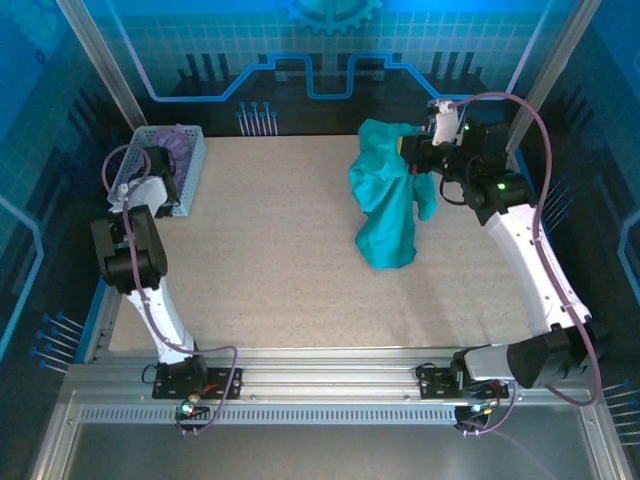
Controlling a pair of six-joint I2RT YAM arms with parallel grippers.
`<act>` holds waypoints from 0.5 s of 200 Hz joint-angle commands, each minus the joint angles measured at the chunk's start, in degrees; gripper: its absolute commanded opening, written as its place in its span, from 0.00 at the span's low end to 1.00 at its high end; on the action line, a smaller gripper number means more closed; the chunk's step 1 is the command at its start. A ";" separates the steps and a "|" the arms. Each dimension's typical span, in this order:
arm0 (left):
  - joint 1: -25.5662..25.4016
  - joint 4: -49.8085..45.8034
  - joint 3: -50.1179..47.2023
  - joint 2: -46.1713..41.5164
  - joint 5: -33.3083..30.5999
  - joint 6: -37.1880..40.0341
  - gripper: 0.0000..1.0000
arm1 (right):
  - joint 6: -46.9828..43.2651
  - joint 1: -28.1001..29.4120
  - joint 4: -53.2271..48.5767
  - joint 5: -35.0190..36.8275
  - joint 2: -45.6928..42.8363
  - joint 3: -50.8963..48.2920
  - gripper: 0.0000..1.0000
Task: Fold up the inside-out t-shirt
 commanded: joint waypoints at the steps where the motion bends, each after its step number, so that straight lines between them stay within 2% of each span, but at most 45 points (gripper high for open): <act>1: -0.92 2.46 4.42 0.60 -0.61 1.46 0.35 | 0.23 2.49 0.70 -0.67 1.35 5.01 0.00; 8: -0.93 3.18 3.95 0.16 0.19 1.71 0.42 | -0.43 3.48 -0.23 -0.29 1.95 6.40 0.00; 17: -0.93 4.78 2.27 -1.02 1.23 2.06 0.59 | -1.33 4.78 -1.43 0.48 2.57 8.26 0.00; 34: -1.11 7.96 -2.39 -5.31 2.27 3.60 0.83 | -2.67 7.13 -3.90 1.53 3.27 12.07 0.00; 53: -1.20 12.37 -9.58 -13.12 3.08 5.74 0.98 | -4.78 10.05 -8.13 2.74 3.25 16.19 0.00; 79: -1.36 16.94 -18.61 -25.21 5.72 10.11 0.99 | -9.43 13.58 -18.23 6.90 2.09 21.39 0.00; 100: -2.70 19.69 -25.14 -34.49 7.77 13.85 0.99 | -10.21 14.69 -21.05 8.72 -0.10 22.11 0.00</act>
